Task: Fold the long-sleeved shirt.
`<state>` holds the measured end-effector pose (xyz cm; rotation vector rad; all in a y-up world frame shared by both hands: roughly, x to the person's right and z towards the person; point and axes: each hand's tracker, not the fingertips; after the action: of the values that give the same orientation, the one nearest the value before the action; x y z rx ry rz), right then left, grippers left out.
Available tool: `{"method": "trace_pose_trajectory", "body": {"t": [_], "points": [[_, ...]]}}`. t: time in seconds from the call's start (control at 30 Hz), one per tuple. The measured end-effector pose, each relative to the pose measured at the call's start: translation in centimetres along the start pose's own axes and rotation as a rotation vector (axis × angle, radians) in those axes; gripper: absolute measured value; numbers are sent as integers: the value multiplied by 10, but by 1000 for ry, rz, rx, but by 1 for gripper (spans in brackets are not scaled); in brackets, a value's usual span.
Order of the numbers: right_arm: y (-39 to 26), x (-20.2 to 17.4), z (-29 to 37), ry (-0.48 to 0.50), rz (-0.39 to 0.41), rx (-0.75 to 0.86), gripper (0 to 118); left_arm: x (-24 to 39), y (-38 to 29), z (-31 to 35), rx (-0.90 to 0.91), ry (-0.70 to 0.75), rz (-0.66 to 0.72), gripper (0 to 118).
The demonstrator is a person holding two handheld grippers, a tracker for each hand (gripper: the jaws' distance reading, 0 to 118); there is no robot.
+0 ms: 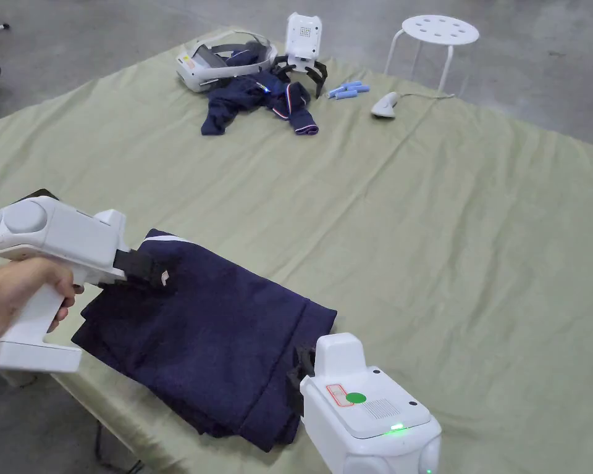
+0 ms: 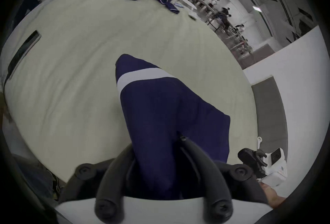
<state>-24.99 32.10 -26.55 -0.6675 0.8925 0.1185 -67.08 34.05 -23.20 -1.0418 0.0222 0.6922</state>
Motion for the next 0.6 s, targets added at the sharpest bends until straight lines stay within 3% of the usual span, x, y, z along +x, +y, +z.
{"method": "trace_pose_trajectory", "body": {"t": [0.1, 0.13, 0.3, 0.43, 0.5, 0.53, 0.57, 0.6], "points": [[-2, 6, 12, -1, -6, 5, 0, 10, -9, 6, 71, 95, -44, 109], [-1, 9, 20, -4, -11, 11, 0, 25, -18, 12, 106, 129, -62, 111], [9, 27, 80, -69, 8, 123, 0, 89, -42, 60, 522, 312, -95, 110], [22, 47, 145, -213, 23, 262, 0, 195, -109, 79, 783, 530, -341, 109], [27, 60, 179, -299, 0, 330, 0, 236, -144, 81, 895, 542, -372, 106], [29, 66, 196, -350, -11, 371, 0, 260, -159, 79, 926, 505, -366, 99], [30, 73, 213, -409, -12, 398, 0, 279, -173, 76, 959, 452, -357, 85], [30, 80, 233, -464, -14, 438, 0, 298, -187, 71, 971, 413, -371, 57]]}}
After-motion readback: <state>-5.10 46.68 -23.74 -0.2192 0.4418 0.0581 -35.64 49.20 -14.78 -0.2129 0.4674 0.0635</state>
